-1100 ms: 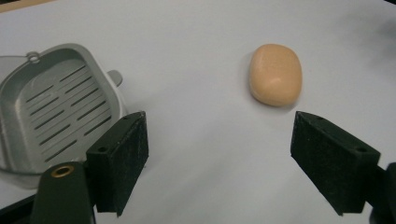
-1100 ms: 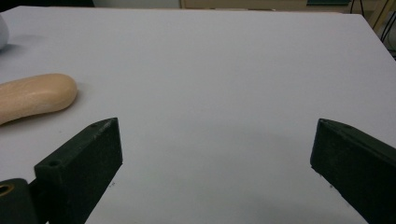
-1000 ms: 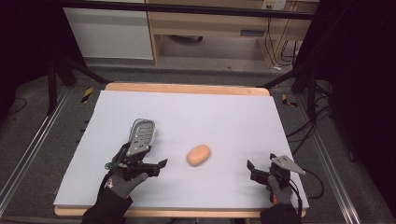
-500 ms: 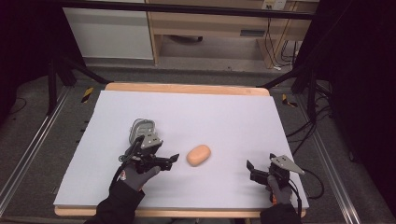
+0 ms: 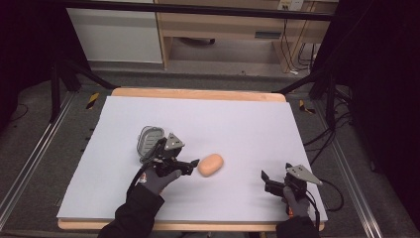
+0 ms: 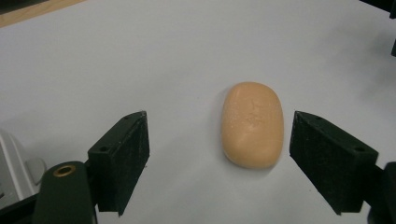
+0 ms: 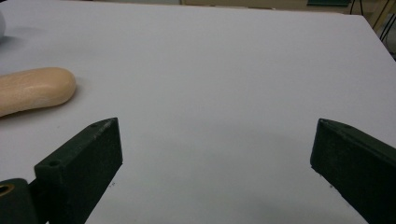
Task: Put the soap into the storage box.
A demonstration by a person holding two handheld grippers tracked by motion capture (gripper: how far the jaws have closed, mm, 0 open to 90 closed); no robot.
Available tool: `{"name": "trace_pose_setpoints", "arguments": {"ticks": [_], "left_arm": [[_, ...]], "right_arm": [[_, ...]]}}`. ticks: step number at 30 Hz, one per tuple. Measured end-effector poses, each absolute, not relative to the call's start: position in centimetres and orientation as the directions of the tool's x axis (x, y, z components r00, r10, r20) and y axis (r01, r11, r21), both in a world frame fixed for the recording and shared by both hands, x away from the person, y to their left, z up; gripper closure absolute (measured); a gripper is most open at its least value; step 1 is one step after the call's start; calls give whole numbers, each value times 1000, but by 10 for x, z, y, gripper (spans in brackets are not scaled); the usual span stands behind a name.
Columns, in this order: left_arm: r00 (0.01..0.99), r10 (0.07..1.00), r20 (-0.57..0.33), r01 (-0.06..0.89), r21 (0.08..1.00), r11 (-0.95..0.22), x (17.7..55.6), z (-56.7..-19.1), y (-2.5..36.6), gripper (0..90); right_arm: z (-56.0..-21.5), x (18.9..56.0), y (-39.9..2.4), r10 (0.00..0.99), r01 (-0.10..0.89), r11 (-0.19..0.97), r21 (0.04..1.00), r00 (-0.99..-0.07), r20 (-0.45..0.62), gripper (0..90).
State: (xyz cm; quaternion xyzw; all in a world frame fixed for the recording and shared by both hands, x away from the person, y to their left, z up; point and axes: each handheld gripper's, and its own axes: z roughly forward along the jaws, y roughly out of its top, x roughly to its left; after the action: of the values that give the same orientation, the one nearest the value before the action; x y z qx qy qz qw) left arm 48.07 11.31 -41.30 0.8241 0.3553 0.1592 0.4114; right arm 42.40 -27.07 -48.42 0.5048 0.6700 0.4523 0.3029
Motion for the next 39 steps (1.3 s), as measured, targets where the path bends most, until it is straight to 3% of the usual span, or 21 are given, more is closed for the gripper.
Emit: {"name": "trace_pose_setpoints", "arguments": {"ticks": [21, 39], "left_arm": [[738, 674, 27, 454, 720, -525, 500, -424, 73, 203], [775, 632, 19, 453, 680, -576, 507, -443, 47, 215]], "right_arm": [[-484, 424, -270, 950, 409, 86, 909, -309, 49, 25], [-485, 425, -269, 949, 412, 96, 906, -311, 41, 25]]}}
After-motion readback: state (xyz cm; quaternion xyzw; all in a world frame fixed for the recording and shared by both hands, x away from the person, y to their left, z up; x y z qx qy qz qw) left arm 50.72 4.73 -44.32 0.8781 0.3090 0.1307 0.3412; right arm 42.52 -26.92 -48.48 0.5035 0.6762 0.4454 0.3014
